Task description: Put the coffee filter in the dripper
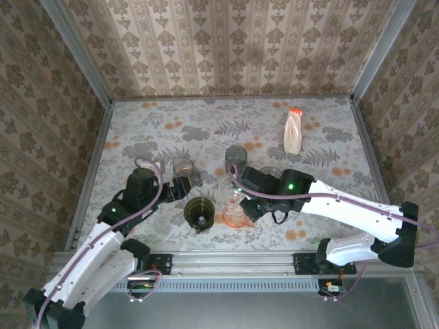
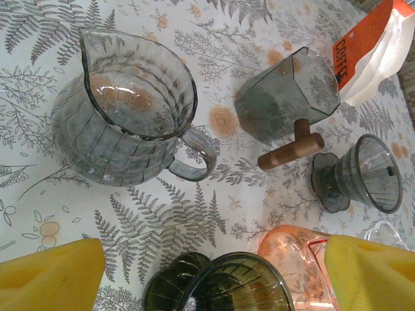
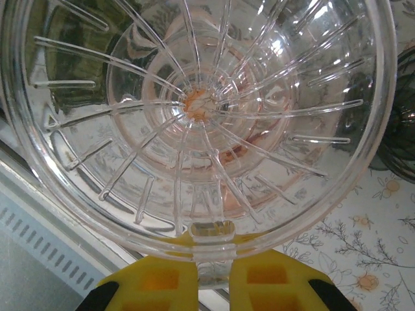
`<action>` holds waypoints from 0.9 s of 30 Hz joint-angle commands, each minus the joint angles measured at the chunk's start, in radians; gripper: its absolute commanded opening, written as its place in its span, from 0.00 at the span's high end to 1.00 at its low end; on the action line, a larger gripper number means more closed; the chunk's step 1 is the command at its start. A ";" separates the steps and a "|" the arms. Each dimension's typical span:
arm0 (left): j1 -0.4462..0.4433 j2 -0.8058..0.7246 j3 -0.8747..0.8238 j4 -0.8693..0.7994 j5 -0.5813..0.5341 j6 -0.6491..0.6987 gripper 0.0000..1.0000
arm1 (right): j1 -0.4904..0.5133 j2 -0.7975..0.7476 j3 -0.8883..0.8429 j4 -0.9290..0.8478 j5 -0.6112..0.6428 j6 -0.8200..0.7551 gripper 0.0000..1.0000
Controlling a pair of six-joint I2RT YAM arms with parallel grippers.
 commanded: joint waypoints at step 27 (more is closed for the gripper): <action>0.010 0.005 -0.002 0.019 0.016 -0.001 0.10 | 0.009 0.059 -0.074 0.007 -0.012 0.021 0.93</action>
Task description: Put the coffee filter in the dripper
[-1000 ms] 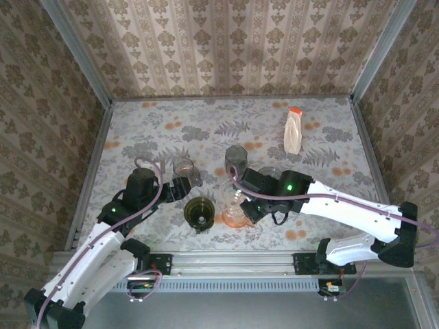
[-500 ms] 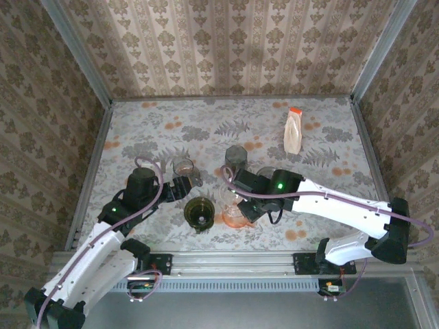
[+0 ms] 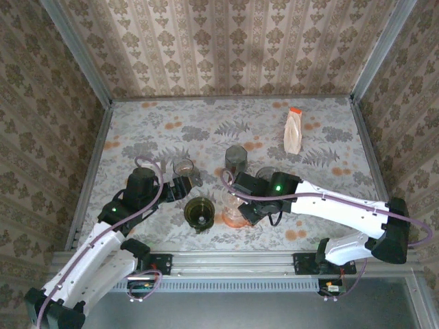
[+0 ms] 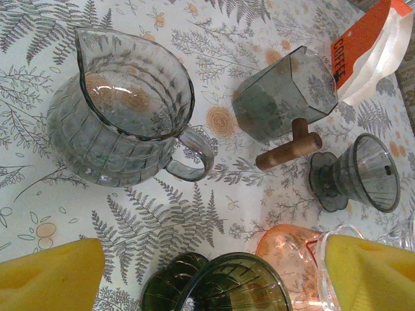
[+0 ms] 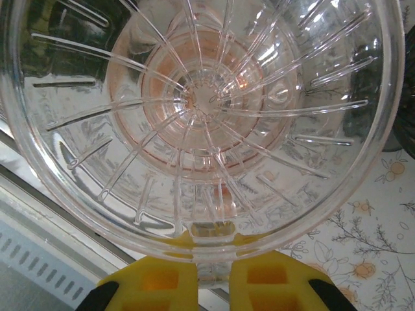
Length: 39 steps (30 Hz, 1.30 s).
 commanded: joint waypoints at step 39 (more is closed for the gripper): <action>0.004 0.027 0.066 0.122 0.038 0.009 0.09 | -0.719 0.072 0.046 0.453 0.132 -0.043 0.53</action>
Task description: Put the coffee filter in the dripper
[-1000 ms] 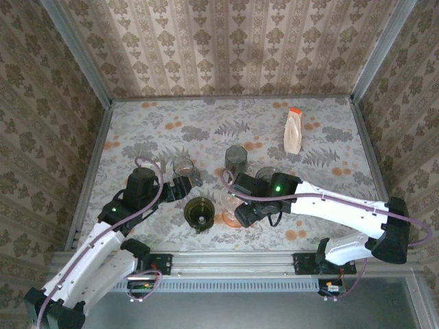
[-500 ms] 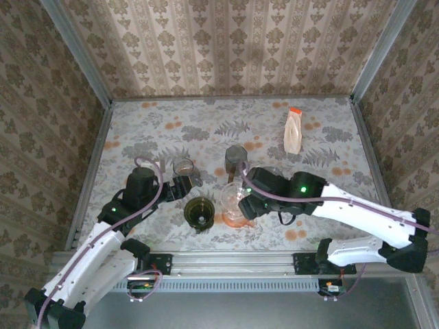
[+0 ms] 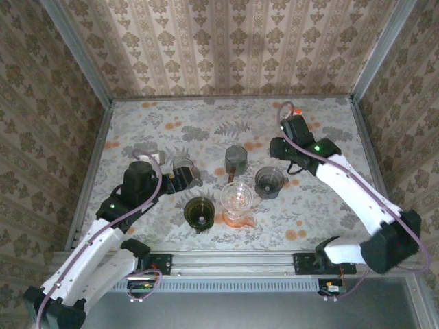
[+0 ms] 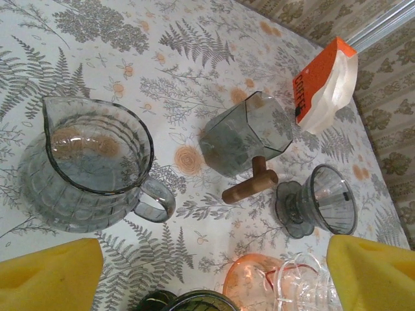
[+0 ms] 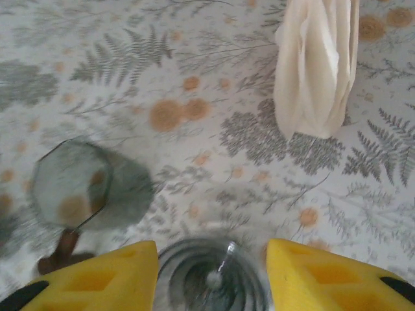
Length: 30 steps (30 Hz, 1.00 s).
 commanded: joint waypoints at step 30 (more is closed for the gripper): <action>-0.001 0.013 -0.035 0.074 0.030 0.018 0.08 | -0.161 0.553 0.415 0.014 0.179 -0.035 0.72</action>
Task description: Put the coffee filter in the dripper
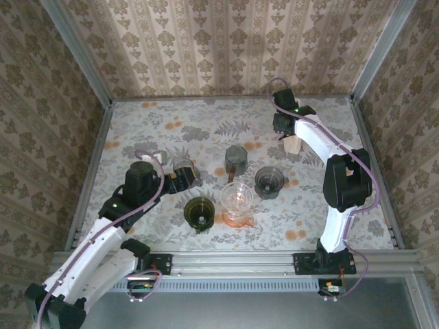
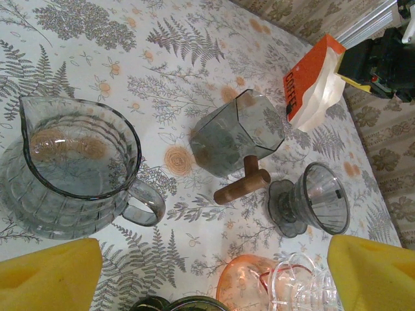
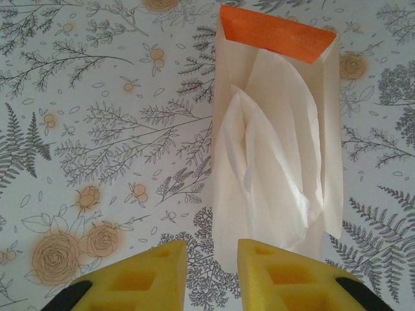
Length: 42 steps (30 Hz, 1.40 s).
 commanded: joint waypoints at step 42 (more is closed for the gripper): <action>0.019 -0.011 -0.009 0.005 0.009 0.035 0.08 | 0.048 0.223 0.248 -0.187 0.214 0.000 0.78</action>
